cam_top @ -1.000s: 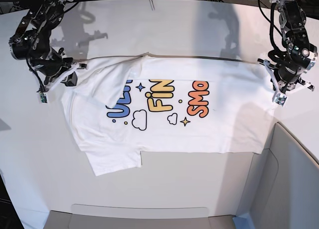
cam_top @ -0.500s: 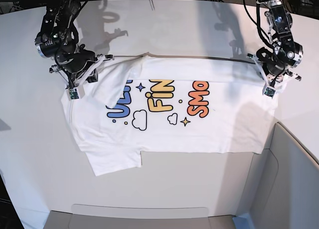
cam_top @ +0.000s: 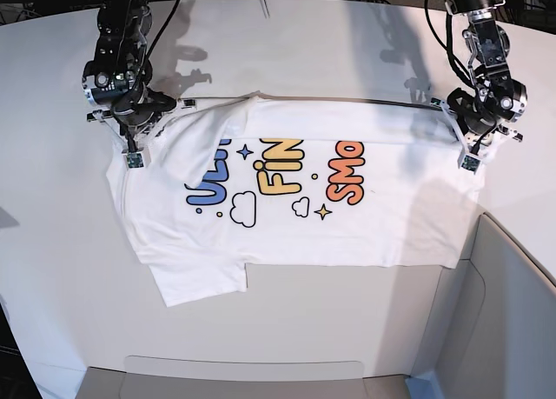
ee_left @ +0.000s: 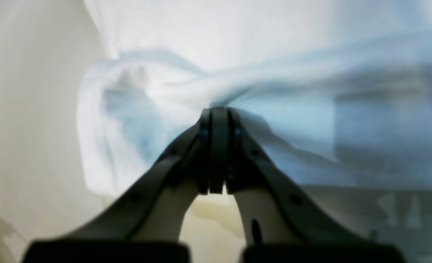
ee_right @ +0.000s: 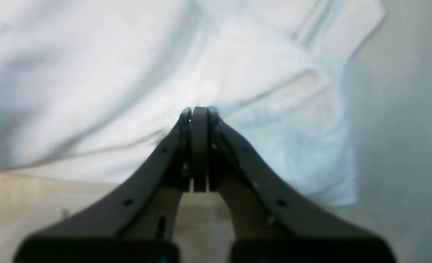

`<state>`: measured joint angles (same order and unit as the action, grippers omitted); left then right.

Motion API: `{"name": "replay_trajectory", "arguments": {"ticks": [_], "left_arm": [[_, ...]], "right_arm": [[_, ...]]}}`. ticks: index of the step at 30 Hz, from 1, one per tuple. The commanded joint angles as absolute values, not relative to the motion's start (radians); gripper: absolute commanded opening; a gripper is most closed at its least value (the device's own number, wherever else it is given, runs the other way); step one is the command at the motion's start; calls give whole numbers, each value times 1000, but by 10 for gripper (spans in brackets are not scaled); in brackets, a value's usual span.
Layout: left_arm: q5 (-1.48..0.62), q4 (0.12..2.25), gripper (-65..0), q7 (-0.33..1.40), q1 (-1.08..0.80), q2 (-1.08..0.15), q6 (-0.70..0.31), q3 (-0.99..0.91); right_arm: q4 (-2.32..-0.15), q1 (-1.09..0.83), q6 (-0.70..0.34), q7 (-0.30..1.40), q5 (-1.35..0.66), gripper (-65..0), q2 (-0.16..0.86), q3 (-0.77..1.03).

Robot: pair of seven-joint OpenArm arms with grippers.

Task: Layout the t-shirt on the table in an organized manner, then fold the t-shirt properly
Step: 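Pull the folded edge with both grippers away from the hem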

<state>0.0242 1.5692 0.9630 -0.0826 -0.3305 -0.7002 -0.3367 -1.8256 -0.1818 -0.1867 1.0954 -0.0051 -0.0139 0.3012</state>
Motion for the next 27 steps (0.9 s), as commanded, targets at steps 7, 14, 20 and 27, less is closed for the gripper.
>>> {"name": "replay_trajectory", "arguments": {"ticks": [7, 14, 20, 27], "left_arm": [[22, 1598, -650, 975, -91, -344, -698, -344], [18, 1609, -650, 975, -176, -344, -698, -387], [16, 1736, -650, 977, -275, -337, -698, -450], [16, 1867, -650, 977, -401, -306, -698, -452]], "right_arm": [[-1813, -197, -189, 1059, -99, -650, -1, 311], [-1842, -291, -189, 1059, -105, -650, 27, 311], [-1942, -404, -191, 1059, -105, -650, 38, 311], [-1969, -481, -194, 1061, -107, -650, 39, 375]]}}
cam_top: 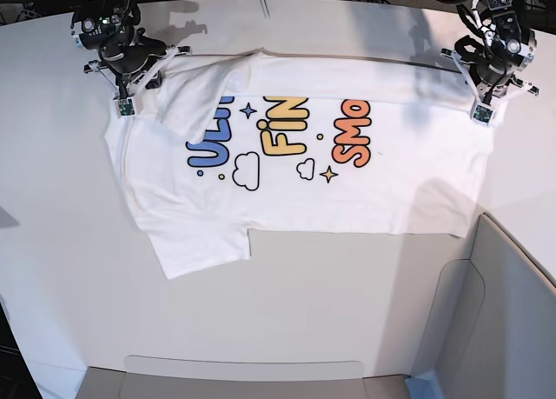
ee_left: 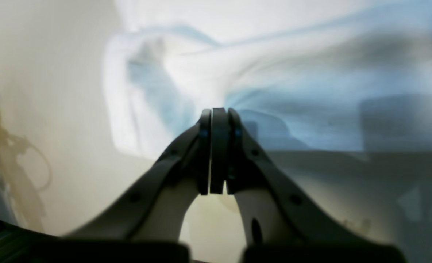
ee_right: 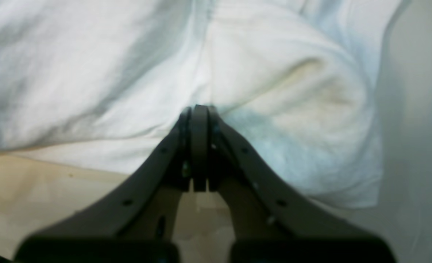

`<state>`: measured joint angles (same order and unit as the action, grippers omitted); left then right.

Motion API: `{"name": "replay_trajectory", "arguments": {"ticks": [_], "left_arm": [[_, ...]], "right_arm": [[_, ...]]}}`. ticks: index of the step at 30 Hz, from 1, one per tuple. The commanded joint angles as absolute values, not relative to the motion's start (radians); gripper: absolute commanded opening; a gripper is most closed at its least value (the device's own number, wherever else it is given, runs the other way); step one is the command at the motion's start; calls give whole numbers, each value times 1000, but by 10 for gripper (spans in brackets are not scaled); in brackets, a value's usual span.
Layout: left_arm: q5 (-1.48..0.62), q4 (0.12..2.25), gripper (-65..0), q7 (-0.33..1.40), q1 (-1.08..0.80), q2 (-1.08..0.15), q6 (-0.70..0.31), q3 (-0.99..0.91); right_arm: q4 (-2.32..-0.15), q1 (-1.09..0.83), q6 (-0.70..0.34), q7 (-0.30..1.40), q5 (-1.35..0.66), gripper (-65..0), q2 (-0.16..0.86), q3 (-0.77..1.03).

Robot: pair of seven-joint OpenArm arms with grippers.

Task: Layout the t-shirt on the table in an organized manner, then fold the t-shirt properly
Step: 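Pull the folded edge with both grippers away from the hem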

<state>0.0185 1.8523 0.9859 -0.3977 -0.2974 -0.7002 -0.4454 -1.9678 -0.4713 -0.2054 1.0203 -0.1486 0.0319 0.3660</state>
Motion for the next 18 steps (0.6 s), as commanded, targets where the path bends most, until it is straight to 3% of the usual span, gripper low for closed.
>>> {"name": "replay_trajectory", "arguments": {"ticks": [1, 11, 18], "left_arm": [[16, 1882, -650, 977, -418, -298, -698, -452], [13, 1899, -650, 964, -516, -234, -698, -452], [13, 2038, -650, 964, -527, -231, -698, -452]], "right_arm": [[-1969, -490, -196, 1061, -107, -650, 38, 392], [-1969, -538, -200, 1061, -107, -650, 39, 496], [-1969, -550, -200, 1063, -177, -650, 61, 510]]}}
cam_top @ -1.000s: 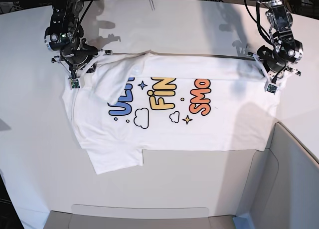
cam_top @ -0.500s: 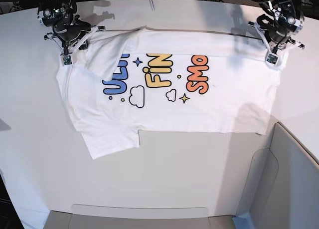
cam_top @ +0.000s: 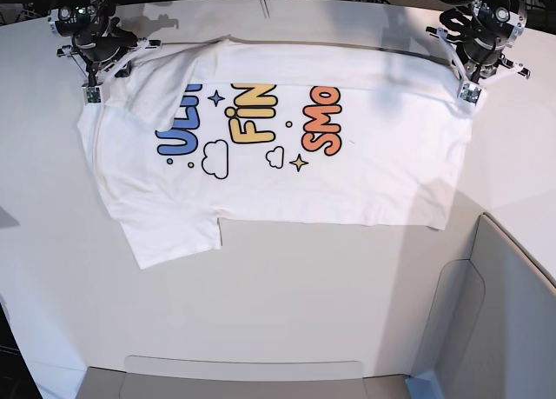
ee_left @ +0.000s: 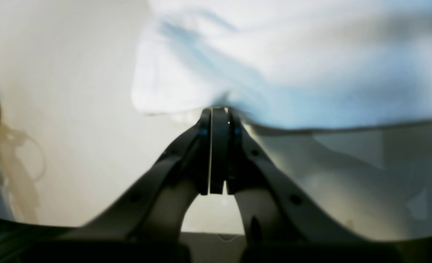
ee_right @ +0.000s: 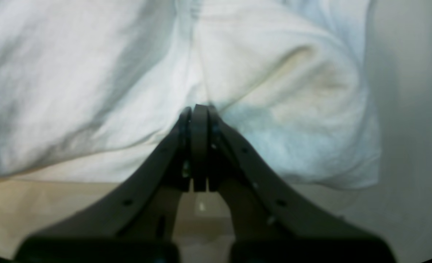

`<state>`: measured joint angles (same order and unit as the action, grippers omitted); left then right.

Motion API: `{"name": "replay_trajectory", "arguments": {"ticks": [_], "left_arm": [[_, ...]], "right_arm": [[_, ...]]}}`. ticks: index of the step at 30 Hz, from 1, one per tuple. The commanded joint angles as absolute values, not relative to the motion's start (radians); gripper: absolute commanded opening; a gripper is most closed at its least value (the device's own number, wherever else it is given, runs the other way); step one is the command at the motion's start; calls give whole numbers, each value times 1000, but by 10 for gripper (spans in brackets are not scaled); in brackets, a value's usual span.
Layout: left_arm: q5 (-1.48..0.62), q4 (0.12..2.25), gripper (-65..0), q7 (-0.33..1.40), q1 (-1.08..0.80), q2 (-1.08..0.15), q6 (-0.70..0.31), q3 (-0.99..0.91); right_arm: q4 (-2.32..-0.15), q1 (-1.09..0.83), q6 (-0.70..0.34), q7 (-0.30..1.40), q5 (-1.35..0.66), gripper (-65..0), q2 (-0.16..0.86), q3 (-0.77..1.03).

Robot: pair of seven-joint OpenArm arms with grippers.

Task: Layout the t-shirt on the table in an organized manner, then fold the t-shirt properly
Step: 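Pull the folded edge with both grippers away from the hem, then drag the folded collar edge further with both grippers, flattening the shirt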

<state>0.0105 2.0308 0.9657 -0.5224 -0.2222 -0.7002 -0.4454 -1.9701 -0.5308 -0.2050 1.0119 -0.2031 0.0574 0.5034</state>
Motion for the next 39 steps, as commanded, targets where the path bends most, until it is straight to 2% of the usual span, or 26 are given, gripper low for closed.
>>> {"name": "replay_trajectory", "arguments": {"ticks": [1, 5, 12, 22, 35, 39], "left_arm": [[13, 2028, -650, 964, -506, -231, -698, -447], [15, 1985, -650, 1000, -404, -203, -698, -441], [21, 2000, -650, 1052, -372, -202, -698, -453], [2, 2034, -650, 1052, -369, -197, -698, -664], [-509, 2048, -650, 1053, -369, -206, -698, -653], [-630, 2046, -650, 1055, -369, -243, -698, -624]], "right_arm": [[-1969, -555, -200, 1063, -194, -650, 61, 510], [-1969, -558, -200, 1063, -211, -650, 82, 510], [-1969, -558, -200, 1063, -208, -650, 84, 510], [-1968, -553, -200, 1063, -206, -650, 84, 510], [-1968, -552, -200, 1063, -208, -650, 81, 510], [-1968, -550, -200, 1063, -208, -650, 77, 507]]}}
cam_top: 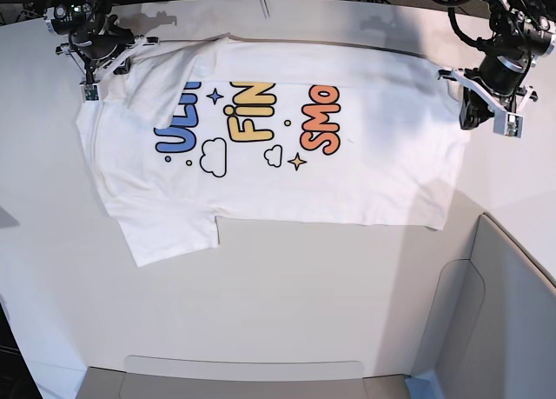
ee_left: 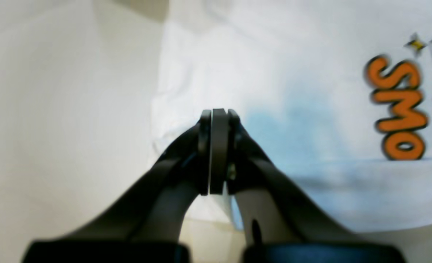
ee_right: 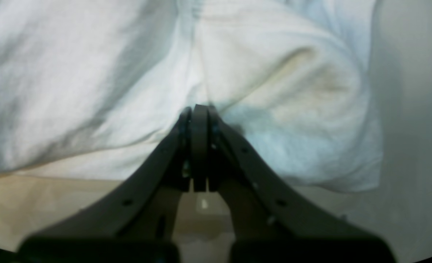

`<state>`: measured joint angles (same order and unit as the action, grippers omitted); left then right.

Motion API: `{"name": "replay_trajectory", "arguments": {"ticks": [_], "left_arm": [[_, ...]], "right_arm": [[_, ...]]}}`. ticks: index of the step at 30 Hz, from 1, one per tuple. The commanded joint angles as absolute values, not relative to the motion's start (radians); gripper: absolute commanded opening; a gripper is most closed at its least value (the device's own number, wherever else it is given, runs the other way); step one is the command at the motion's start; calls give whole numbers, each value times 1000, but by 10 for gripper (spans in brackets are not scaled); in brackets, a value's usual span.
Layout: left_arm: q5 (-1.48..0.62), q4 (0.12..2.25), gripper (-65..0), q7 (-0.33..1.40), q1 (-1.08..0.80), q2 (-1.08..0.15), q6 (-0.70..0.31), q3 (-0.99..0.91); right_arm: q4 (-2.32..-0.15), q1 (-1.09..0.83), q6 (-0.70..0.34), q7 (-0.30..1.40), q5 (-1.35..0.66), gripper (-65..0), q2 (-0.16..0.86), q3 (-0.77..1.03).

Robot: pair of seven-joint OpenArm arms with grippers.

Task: Layout the t-shirt on the table in an organized manner, then fold the t-shirt properly
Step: 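Drag the folded collar edge further with both grippers, flattening the shirt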

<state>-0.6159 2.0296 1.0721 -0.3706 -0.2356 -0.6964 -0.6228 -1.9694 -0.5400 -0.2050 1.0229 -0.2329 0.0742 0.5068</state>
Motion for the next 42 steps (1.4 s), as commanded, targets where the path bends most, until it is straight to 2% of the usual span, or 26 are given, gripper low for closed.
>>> {"name": "replay_trajectory", "arguments": {"ticks": [1, 4, 8, 13, 21, 28, 34, 42], "left_arm": [[-656, 2046, -650, 1055, -369, -251, -698, -607], [-707, 2043, -650, 1059, -372, -271, -698, -553], [-662, 2014, -650, 1159, -367, -272, -698, -484], [-499, 1939, -650, 1181, -326, -271, -698, -479], [-262, 1937, -650, 1181, -329, -268, -698, -492], [-223, 1900, -650, 1181, -331, -266, -698, -492], [-223, 1735, -650, 1173, -337, -271, -698, -490], [-226, 1744, -650, 1168, -420, -272, -698, -499]], "right_arm": [[-1968, -545, -200, 1063, -208, -650, 77, 507], [-1966, -538, -200, 1063, -206, -650, 76, 507], [-1966, -536, -200, 1063, -206, -650, 76, 504], [-1966, -536, -200, 1063, -206, -650, 76, 504], [-1966, -536, -200, 1063, -205, -650, 76, 509], [-1966, -536, -199, 1063, -205, -650, 76, 507], [-1966, -539, -199, 1063, -205, -650, 82, 510], [-1969, -558, -200, 1063, -206, -650, 84, 510]]}}
